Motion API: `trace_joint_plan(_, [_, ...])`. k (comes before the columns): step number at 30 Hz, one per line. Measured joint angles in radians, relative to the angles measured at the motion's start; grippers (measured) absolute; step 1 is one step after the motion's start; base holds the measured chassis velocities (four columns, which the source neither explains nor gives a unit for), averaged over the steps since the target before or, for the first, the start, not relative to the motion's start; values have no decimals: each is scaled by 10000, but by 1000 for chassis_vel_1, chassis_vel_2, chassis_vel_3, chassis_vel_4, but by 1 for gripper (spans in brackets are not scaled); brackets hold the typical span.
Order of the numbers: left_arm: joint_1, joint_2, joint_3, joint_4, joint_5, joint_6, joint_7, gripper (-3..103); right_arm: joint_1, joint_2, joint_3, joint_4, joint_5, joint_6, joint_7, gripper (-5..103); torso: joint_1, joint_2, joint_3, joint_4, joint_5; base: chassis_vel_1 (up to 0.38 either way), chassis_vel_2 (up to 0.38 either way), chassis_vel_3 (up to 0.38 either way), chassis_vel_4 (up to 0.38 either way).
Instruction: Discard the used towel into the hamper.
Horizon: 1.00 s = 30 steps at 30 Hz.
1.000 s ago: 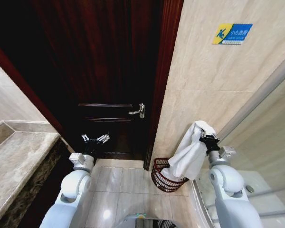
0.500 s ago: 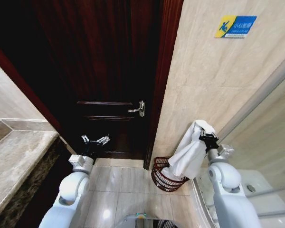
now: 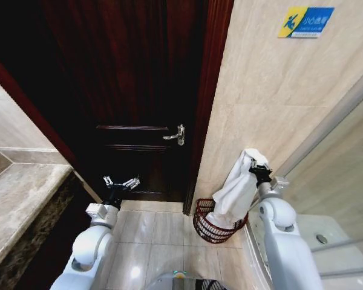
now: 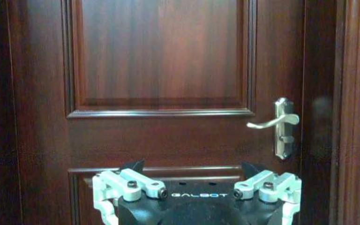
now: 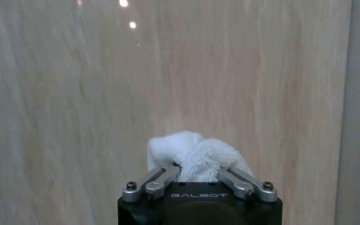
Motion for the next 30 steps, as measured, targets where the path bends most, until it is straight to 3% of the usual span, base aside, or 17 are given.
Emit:
trace_joint_plan(14, [319, -99, -170, -302, -37, -132, -35, 100, 820, 577, -74, -3040, -715, 1181, -380, 10, -388, -846, -460, -6, -3, 0, 0, 0, 0])
trace_joint_plan(22, [402, -113, -212, -327, -29, -263, -5, 100, 1125, 686, -74, -3479, -1000, 1922, -407, 10, -584, -1273, -693, -2, 3, 0, 0, 0, 0])
trace_joint_plan(30, [477, -133, -279, -326, -19, -410, 32, 100, 1086, 680, -73, -3445, -1089, 1993, -463, 10, -776, -1690, -919, 2, -2, 0, 0, 0, 0])
